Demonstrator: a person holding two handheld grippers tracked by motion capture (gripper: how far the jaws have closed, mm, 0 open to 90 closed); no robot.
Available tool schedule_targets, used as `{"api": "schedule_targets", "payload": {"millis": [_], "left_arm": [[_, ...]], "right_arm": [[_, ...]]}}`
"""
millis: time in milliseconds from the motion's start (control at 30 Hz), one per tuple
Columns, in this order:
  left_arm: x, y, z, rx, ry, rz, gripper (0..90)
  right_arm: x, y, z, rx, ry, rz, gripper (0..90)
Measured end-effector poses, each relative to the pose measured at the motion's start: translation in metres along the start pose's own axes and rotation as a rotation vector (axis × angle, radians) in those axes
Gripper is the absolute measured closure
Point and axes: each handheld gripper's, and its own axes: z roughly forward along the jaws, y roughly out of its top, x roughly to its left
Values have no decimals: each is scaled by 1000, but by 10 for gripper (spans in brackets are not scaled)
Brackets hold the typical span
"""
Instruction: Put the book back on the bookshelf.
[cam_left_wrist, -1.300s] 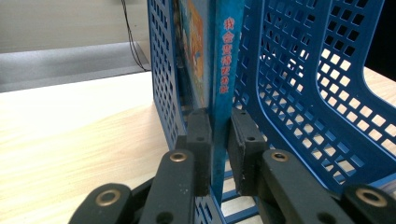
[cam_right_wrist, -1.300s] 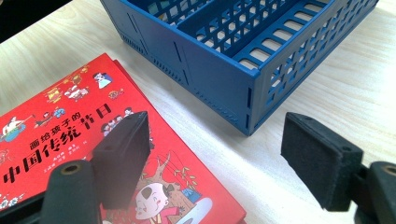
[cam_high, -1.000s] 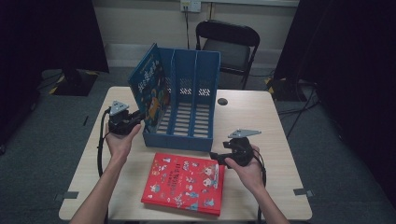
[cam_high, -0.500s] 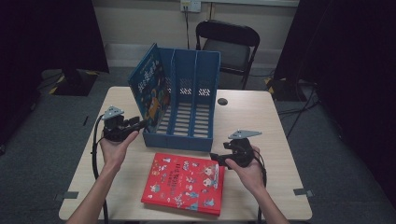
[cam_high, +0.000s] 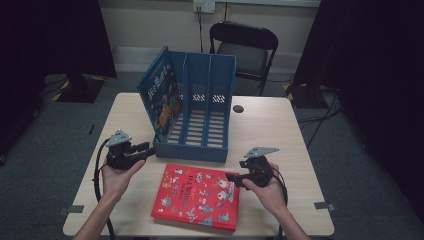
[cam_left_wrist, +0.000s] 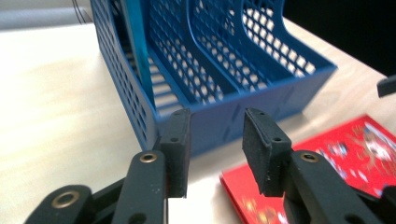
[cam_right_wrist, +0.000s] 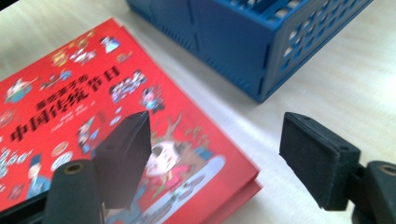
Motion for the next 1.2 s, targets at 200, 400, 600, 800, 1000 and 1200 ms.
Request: {"api": "schedule_targets", "payload": {"millis": [200,400,600,800,1000,1200], "left_arm": [[-11,-26,-3,80,-40,6,602],[-25,-42,3,125,-86,21,602],[-30,-49,15,161,-97,25,584],[-34,-53,25,202,-100,51,554],[-40,-56,30,226,-102,89,533],[-39,-55,31,222,-100,87,559]], "right_arm": [[4,-16,1,9,7,2,265],[2,-27,9,34,-1,8,267],[2,-33,15,42,3,8,258],[1,-34,16,36,6,17,239],[-1,-31,22,32,2,11,181],[2,-27,25,23,-12,-22,200]]}}
